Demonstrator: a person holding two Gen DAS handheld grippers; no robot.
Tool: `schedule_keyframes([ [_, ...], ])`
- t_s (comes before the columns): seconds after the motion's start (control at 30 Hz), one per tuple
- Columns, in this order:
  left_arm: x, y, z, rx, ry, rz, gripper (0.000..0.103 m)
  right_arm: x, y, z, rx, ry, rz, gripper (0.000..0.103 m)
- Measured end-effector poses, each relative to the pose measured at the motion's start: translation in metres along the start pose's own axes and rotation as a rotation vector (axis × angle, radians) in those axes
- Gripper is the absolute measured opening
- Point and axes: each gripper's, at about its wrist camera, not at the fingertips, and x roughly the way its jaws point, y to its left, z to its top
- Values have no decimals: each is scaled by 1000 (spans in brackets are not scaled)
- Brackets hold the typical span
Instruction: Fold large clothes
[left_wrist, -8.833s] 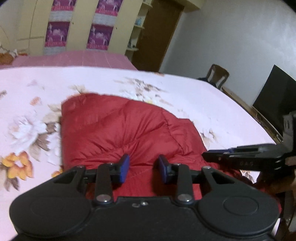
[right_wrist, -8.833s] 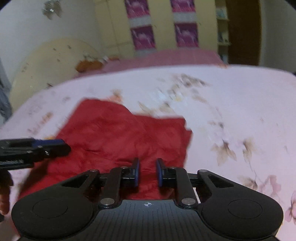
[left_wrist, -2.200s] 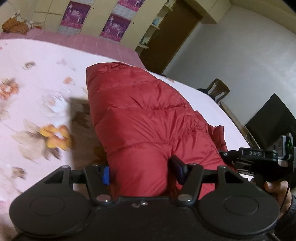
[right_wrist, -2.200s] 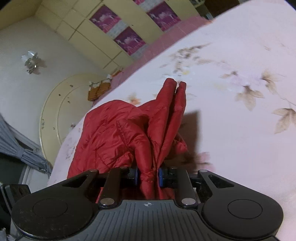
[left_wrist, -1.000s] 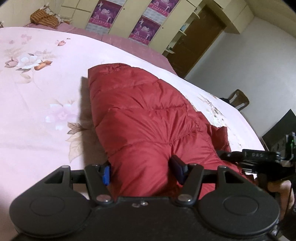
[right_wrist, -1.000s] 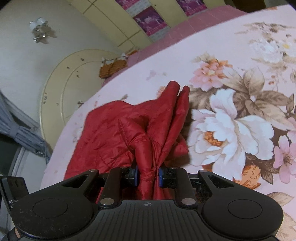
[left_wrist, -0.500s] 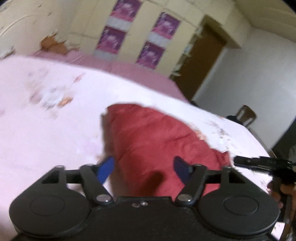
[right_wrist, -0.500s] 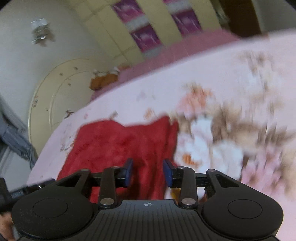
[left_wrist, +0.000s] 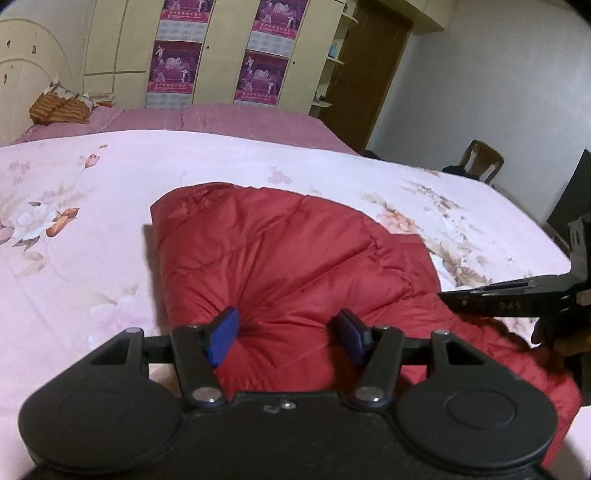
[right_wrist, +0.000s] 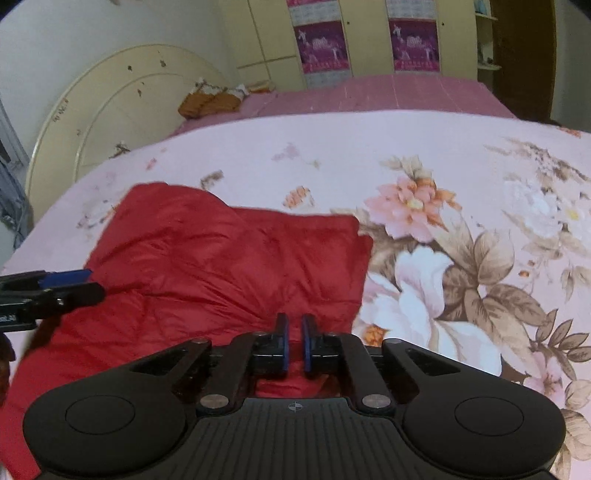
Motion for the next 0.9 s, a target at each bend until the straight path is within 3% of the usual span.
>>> schedule_keyframes([
  [0.17,-8,-12,3,35,12,58,56,-3,0,4,-2,19,3,7],
  [0.37,-51,-40,-4,70,-28,93,56,-68,22,0,-51,-87,90,7],
  [0.53,-79,-63,-21,56,-48,97,53,-94,44,-24,-126,-83,142,7],
  [0.73,-69,-80,-49,95,2,127,55,-68,45,-50,-144,-3,124,7],
  [0.9,-64,-86,-55,121,3,165,55,-52,37,-59,-123,14,111,7],
])
